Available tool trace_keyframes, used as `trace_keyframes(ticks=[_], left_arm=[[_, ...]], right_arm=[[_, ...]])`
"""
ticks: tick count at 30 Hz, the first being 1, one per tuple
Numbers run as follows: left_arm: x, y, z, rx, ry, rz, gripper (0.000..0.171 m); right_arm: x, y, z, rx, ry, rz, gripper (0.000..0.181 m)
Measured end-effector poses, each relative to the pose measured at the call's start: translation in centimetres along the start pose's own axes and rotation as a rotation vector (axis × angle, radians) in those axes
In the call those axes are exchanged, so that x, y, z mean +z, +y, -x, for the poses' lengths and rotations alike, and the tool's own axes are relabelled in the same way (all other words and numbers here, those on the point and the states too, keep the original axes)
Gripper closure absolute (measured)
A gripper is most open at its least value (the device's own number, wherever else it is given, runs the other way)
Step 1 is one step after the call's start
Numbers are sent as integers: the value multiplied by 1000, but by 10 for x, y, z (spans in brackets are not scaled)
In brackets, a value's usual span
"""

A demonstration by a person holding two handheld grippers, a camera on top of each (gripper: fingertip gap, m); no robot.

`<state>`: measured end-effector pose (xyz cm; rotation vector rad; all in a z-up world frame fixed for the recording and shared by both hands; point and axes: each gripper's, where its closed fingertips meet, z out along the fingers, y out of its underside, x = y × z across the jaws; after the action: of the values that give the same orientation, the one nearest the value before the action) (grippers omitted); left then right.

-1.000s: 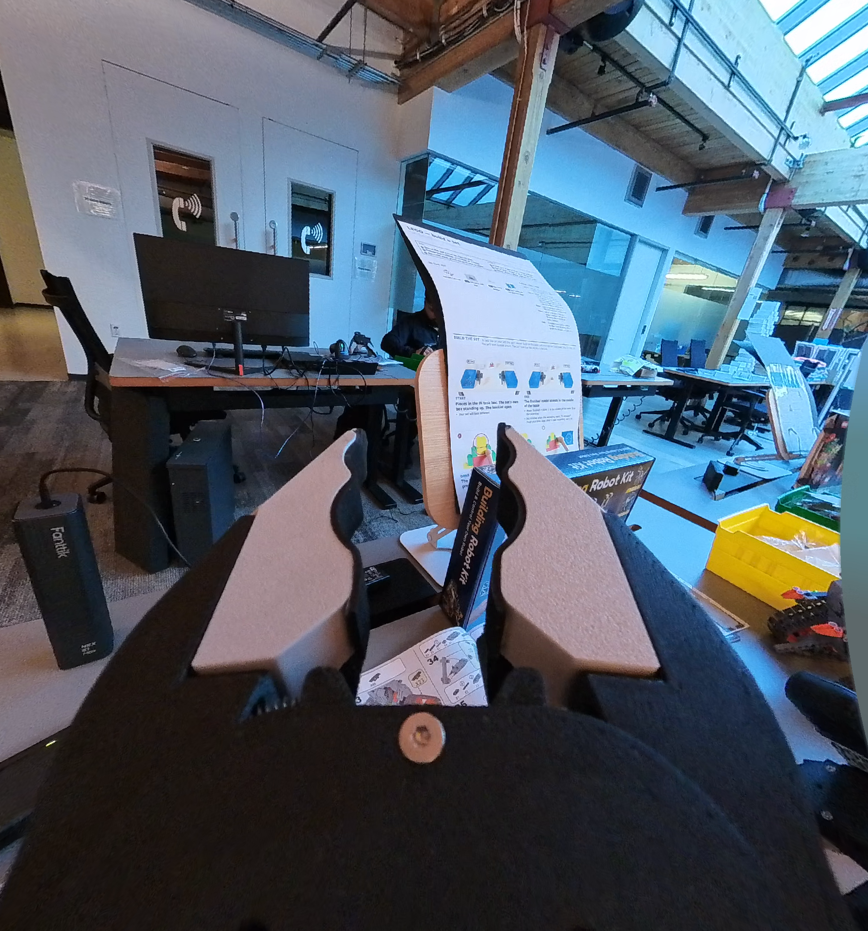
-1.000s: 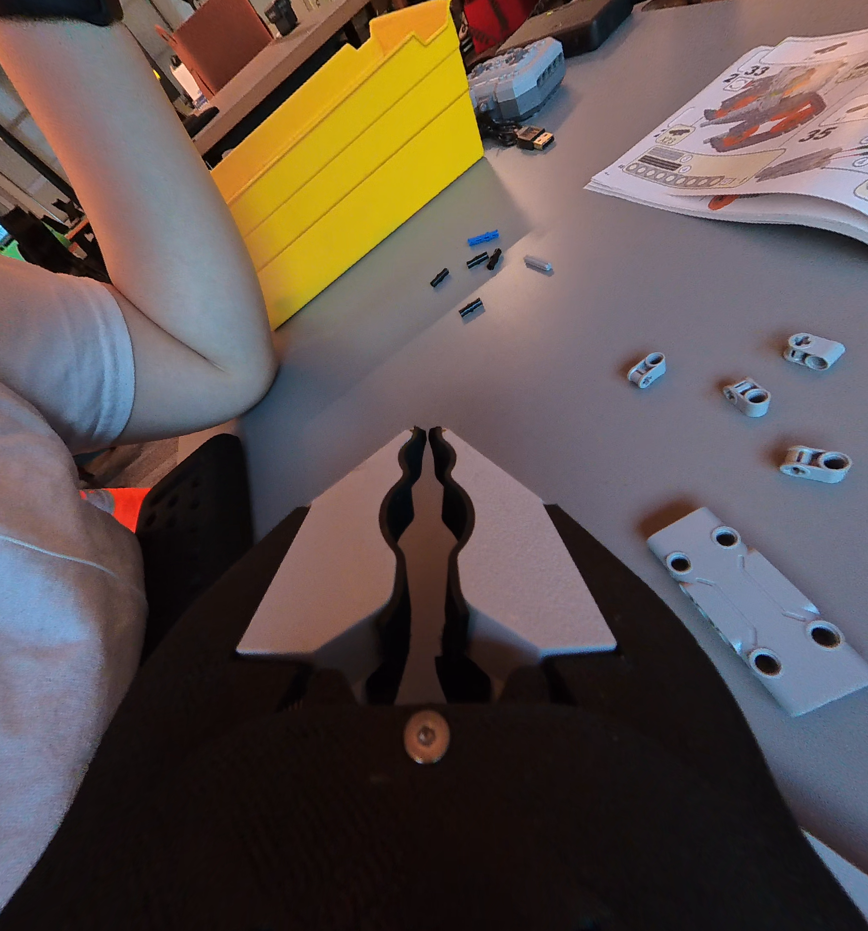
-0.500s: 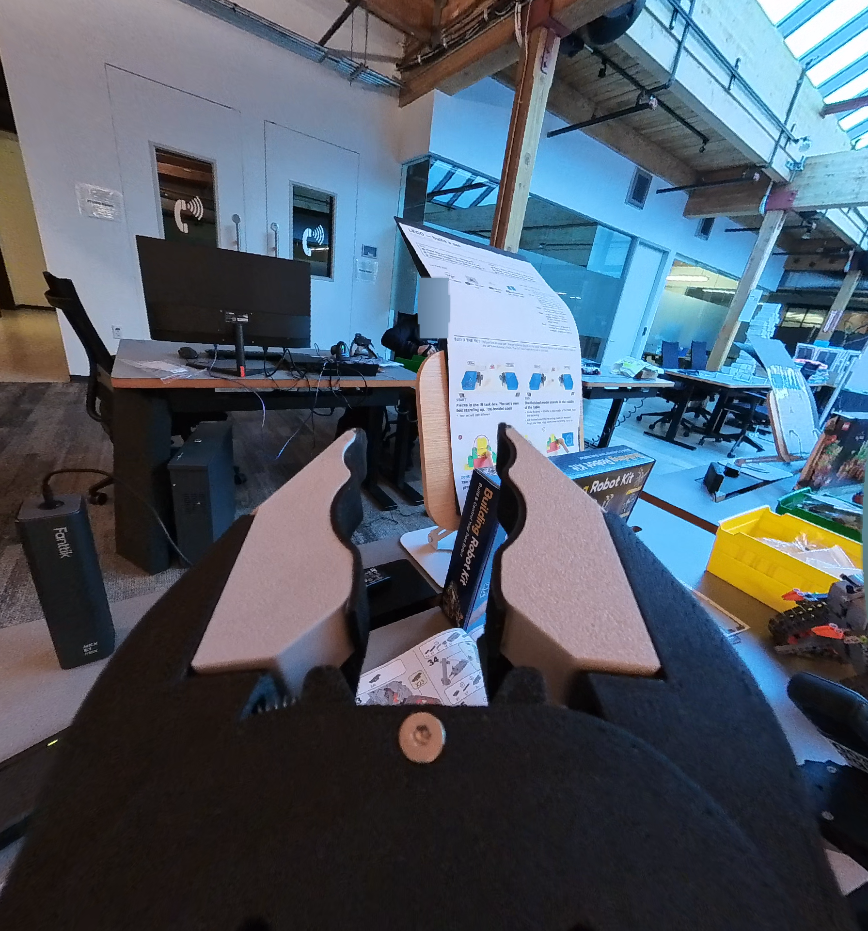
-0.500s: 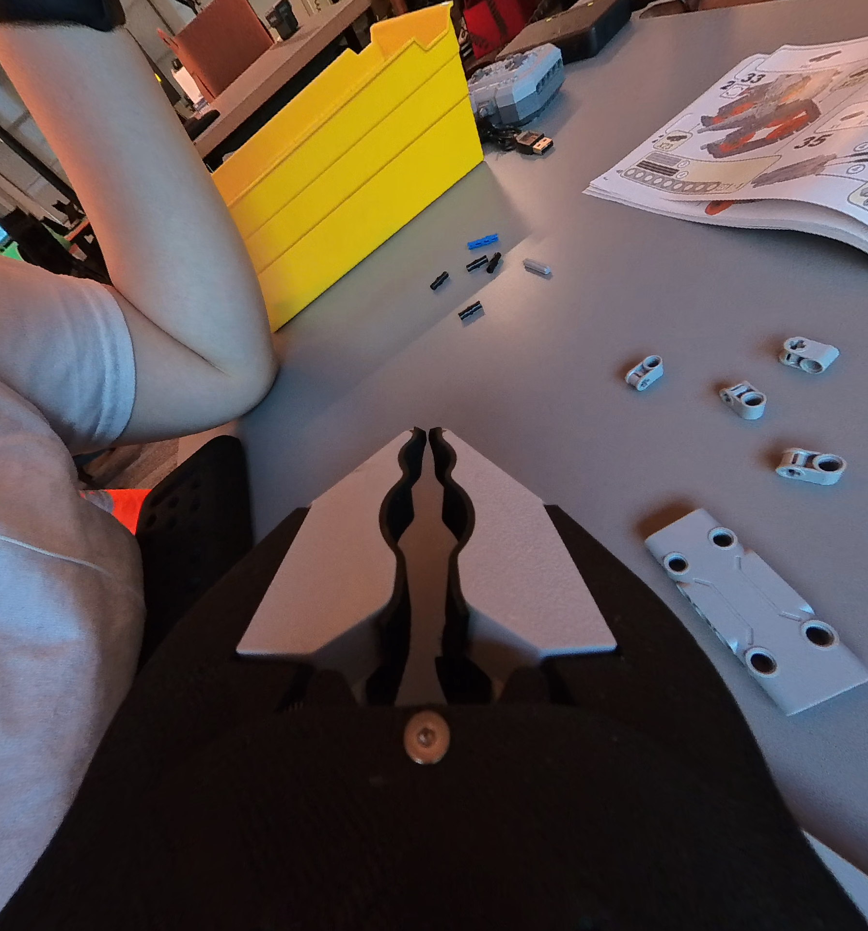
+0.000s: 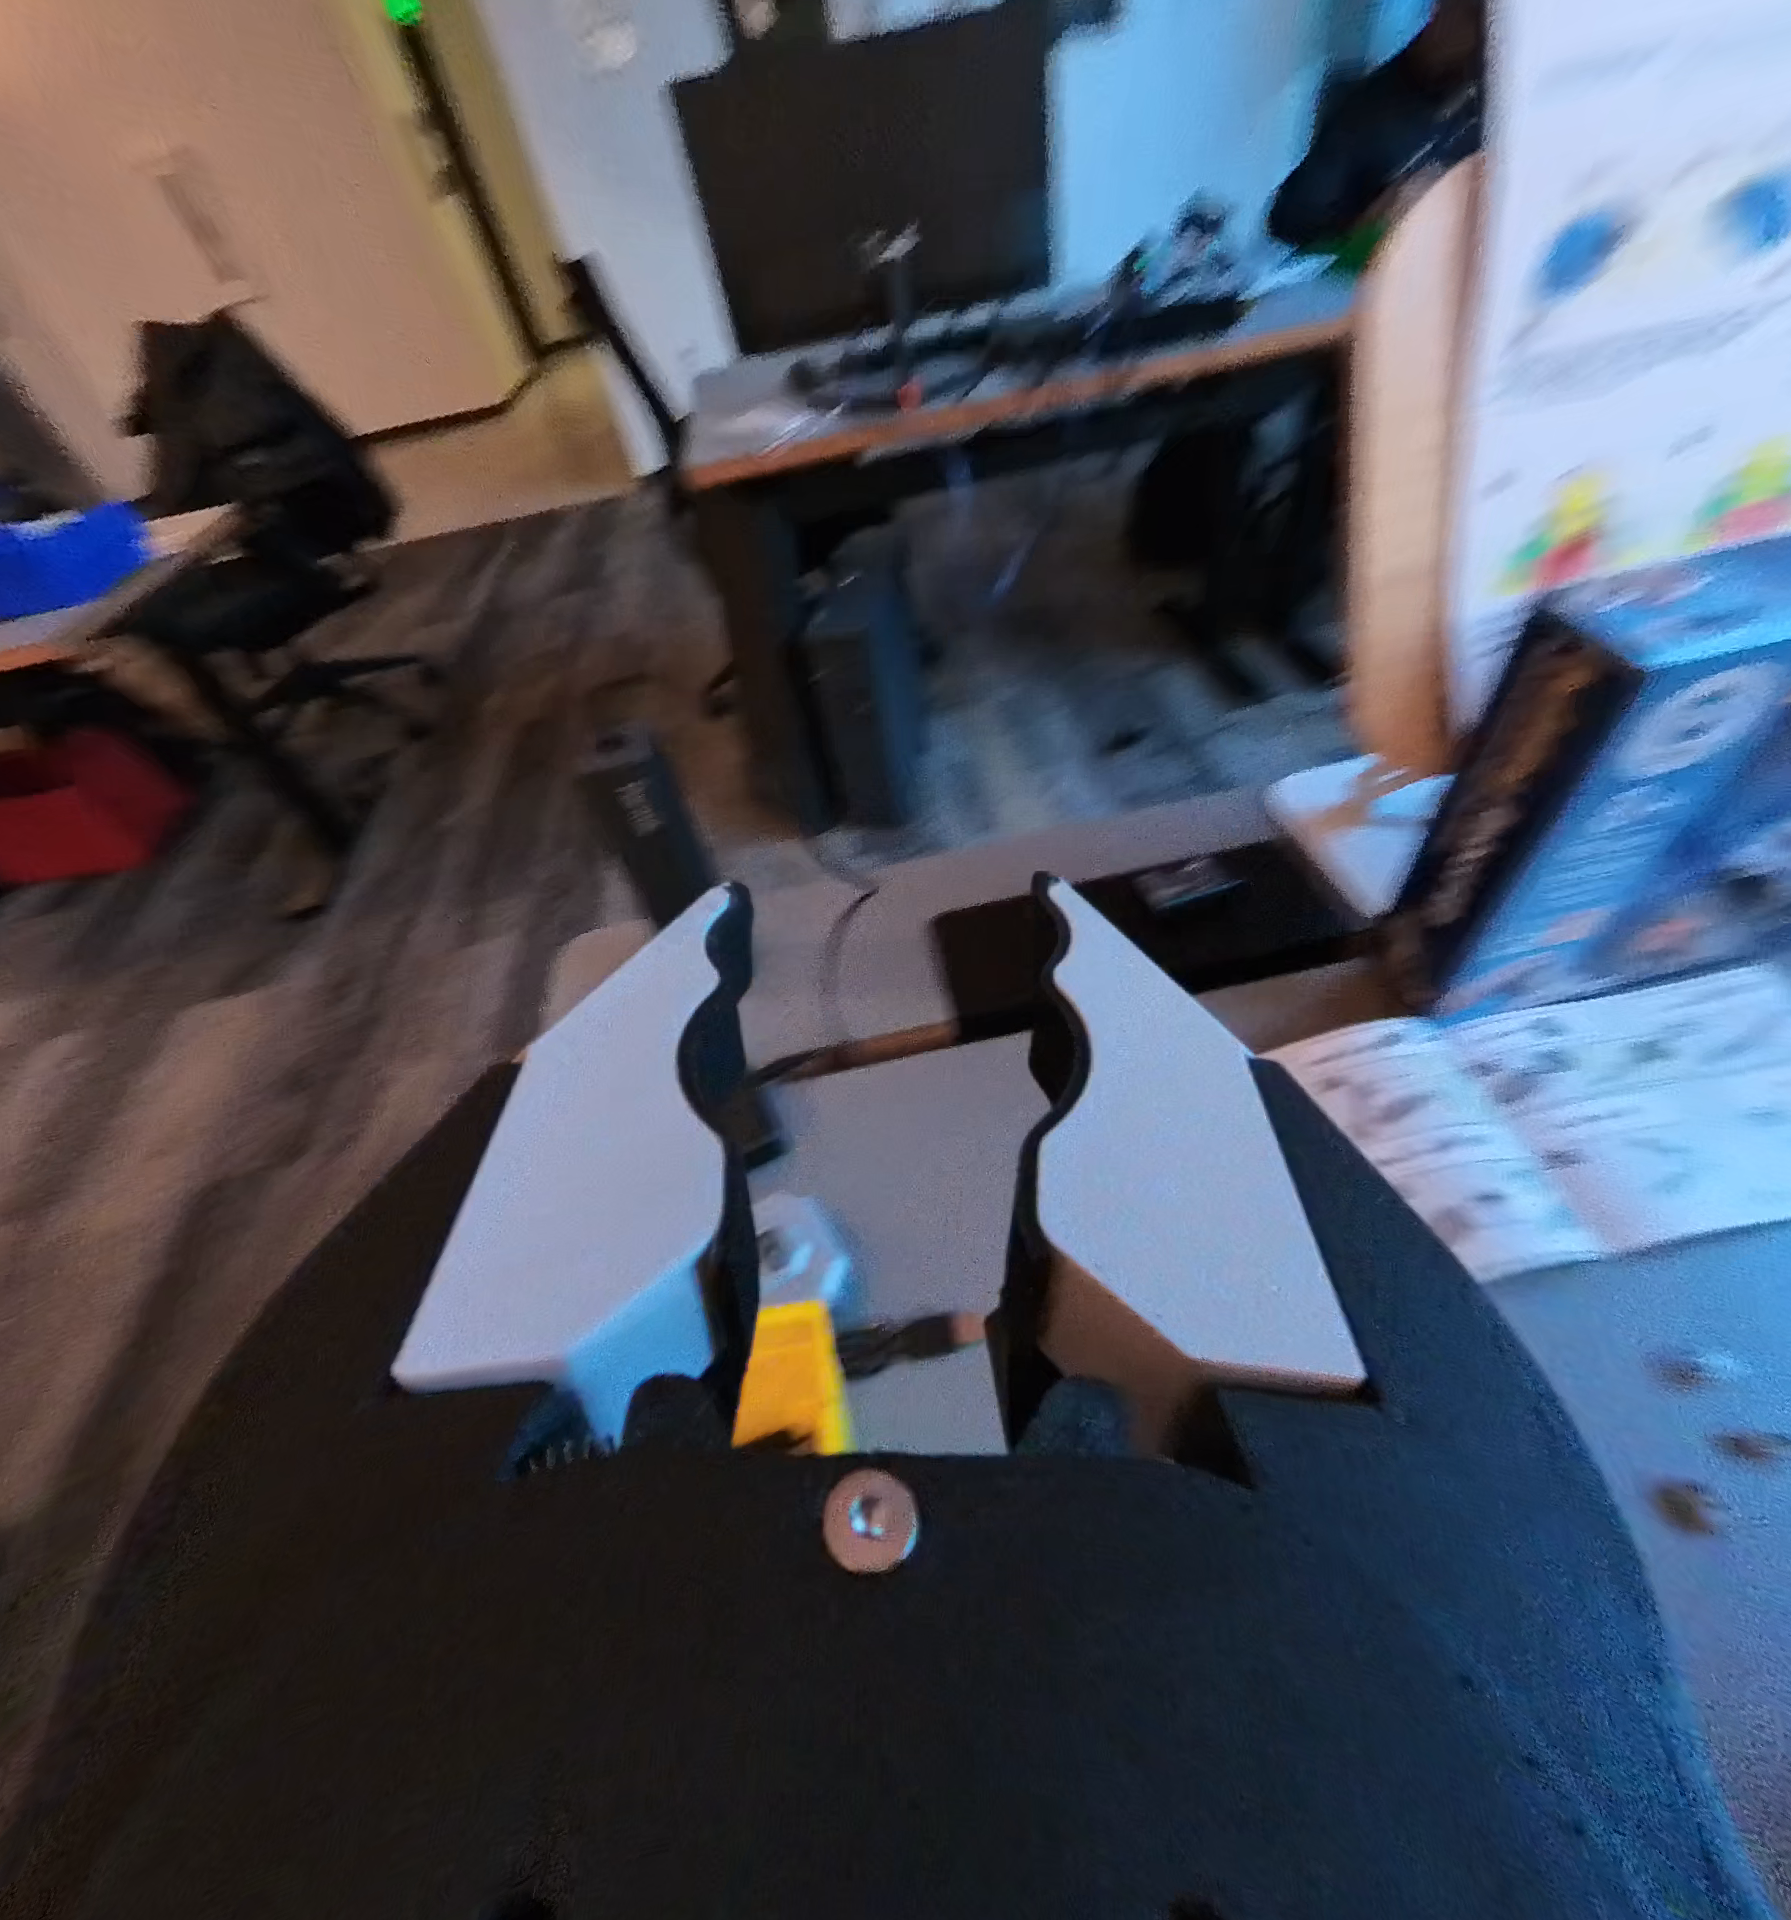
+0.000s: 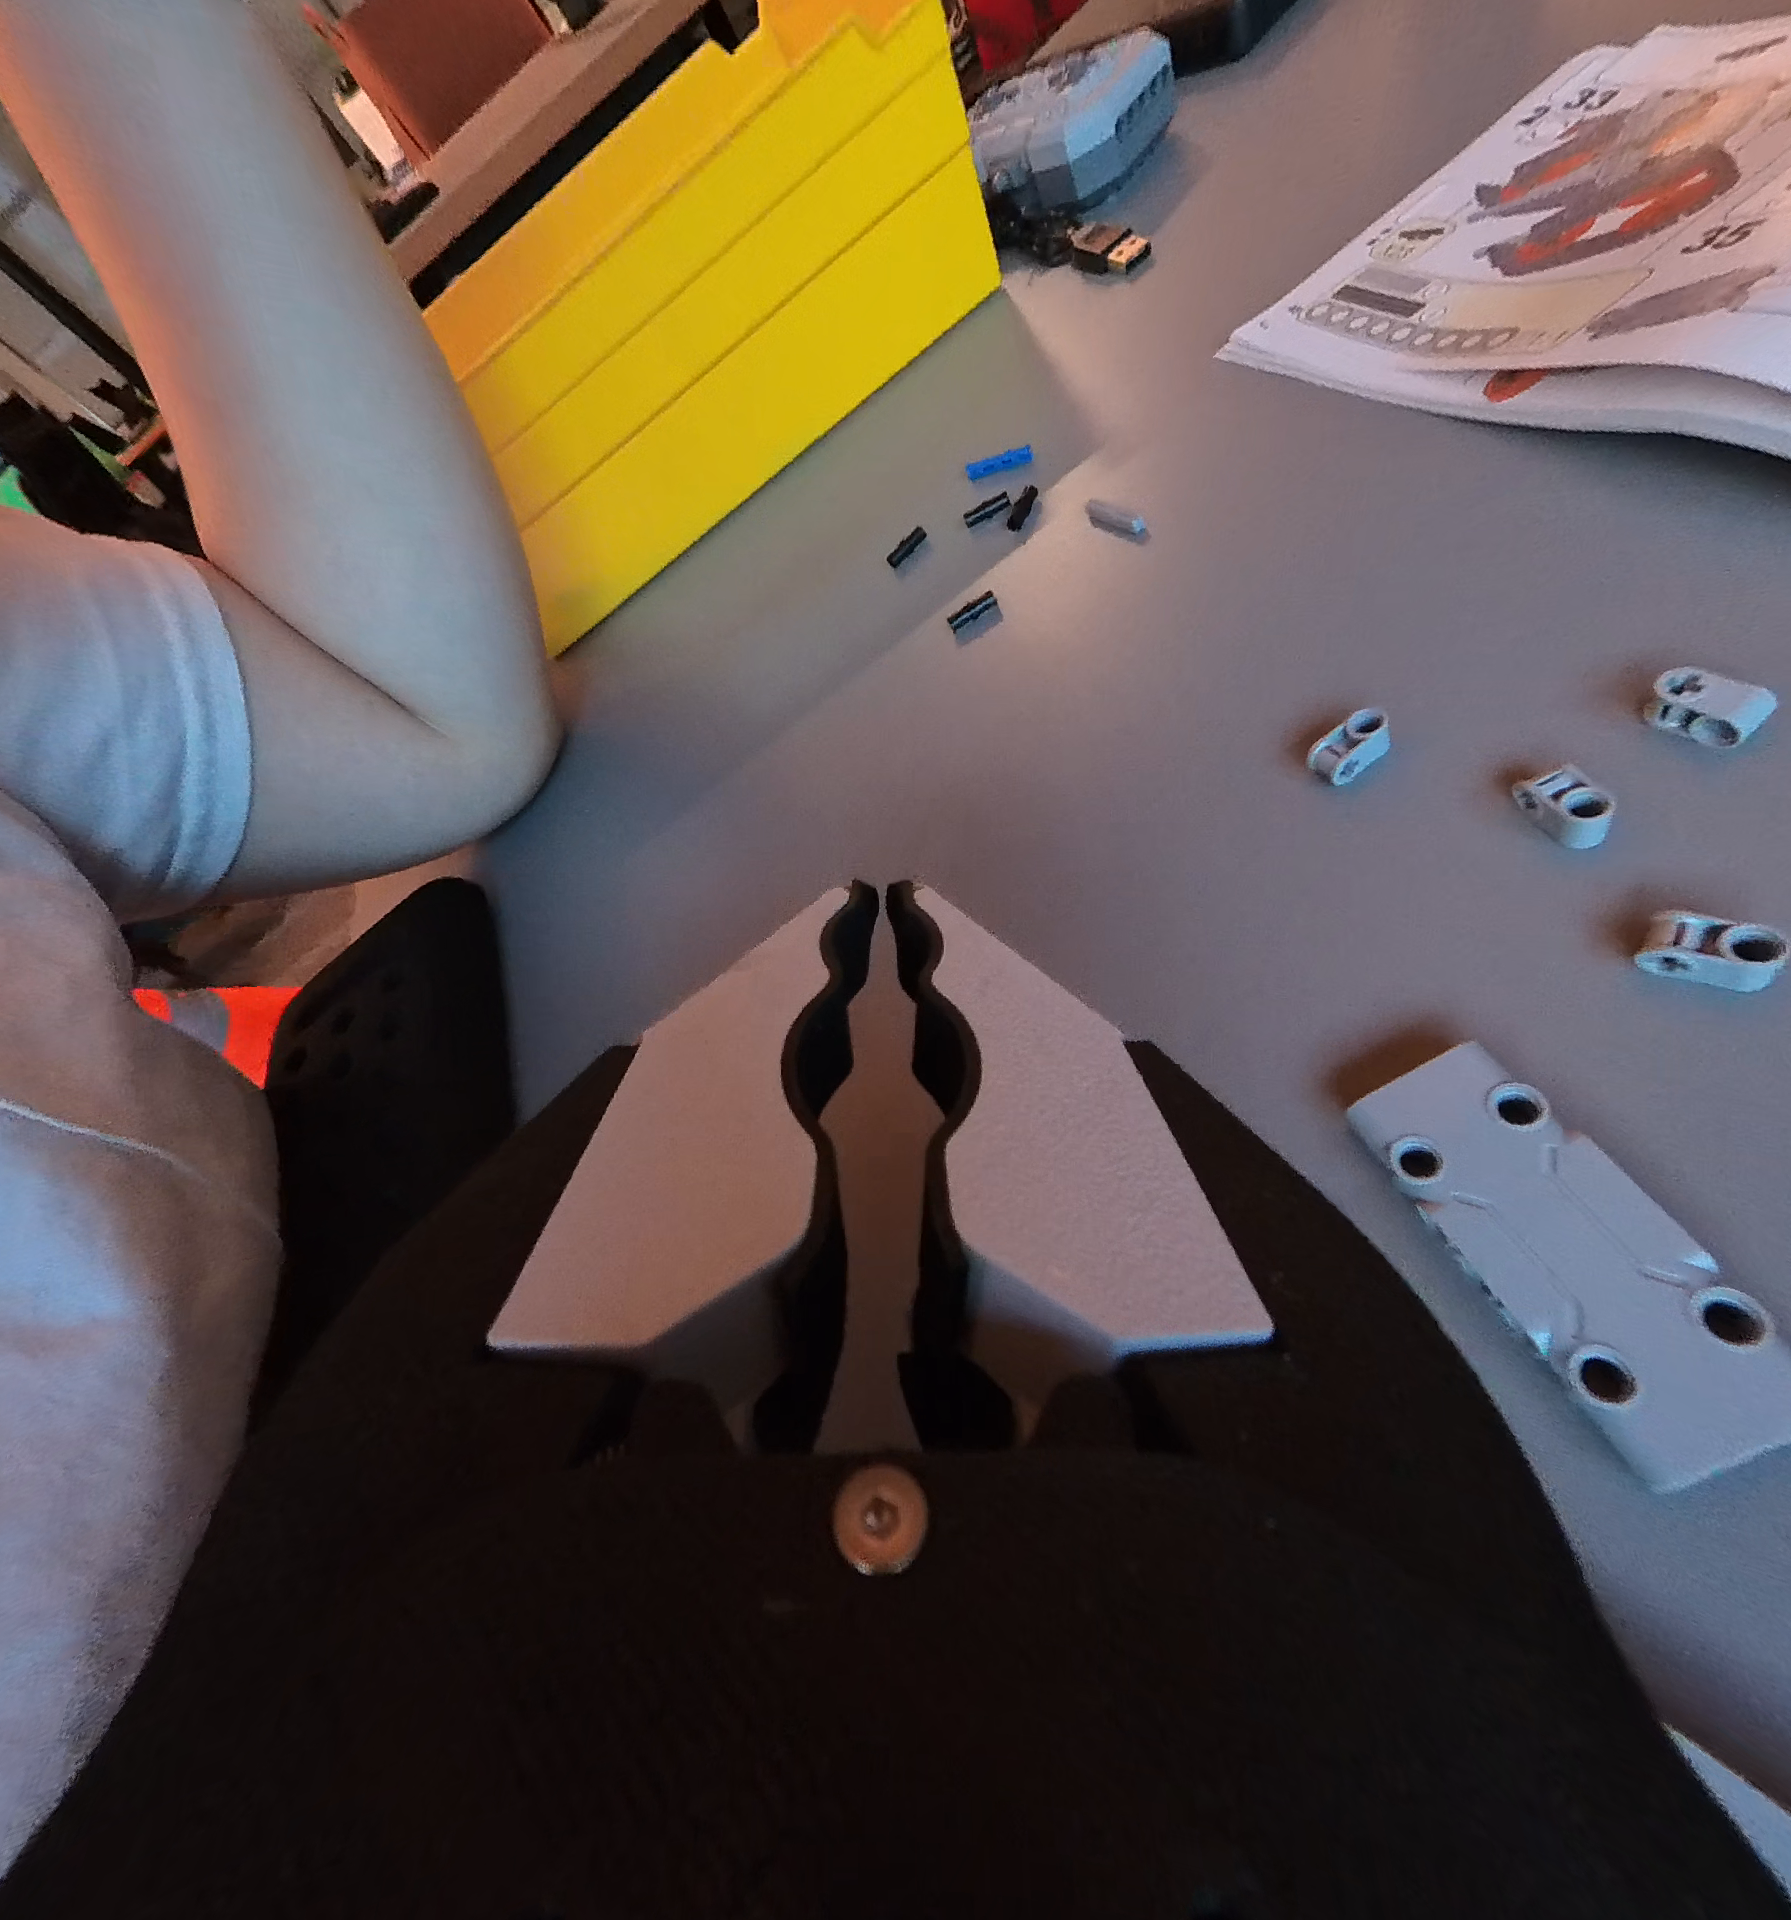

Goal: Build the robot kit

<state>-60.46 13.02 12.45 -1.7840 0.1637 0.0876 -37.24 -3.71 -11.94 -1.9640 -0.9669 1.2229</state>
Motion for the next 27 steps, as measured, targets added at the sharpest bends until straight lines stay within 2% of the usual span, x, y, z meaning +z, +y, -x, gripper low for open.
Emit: trace_keyframes(ticks=[3,10,13,17,19,21,23,27], left_arm=[[7,15,15,57,-111,90,125],[4,16,23,42,-109,90,121],[-3,14,25,15,-89,74,120],[-4,11,18,-1,-43,54,120],[-3,11,12,11,-21,61,120],[-2,14,6,24,2,75,119],[-1,15,4,17,18,79,119],[-4,15,6,-2,29,81,121]], right_arm=[[3,4,0,-22,8,22,177],[13,-6,-1,-229,68,-10,174],[38,-25,3,-310,67,-30,175],[85,-67,3,-368,87,-24,175],[103,-86,23,-340,1,-46,178],[126,-73,39,-388,-65,60,181],[141,-60,39,-478,-30,135,181],[125,-99,13,-565,157,-21,181]])
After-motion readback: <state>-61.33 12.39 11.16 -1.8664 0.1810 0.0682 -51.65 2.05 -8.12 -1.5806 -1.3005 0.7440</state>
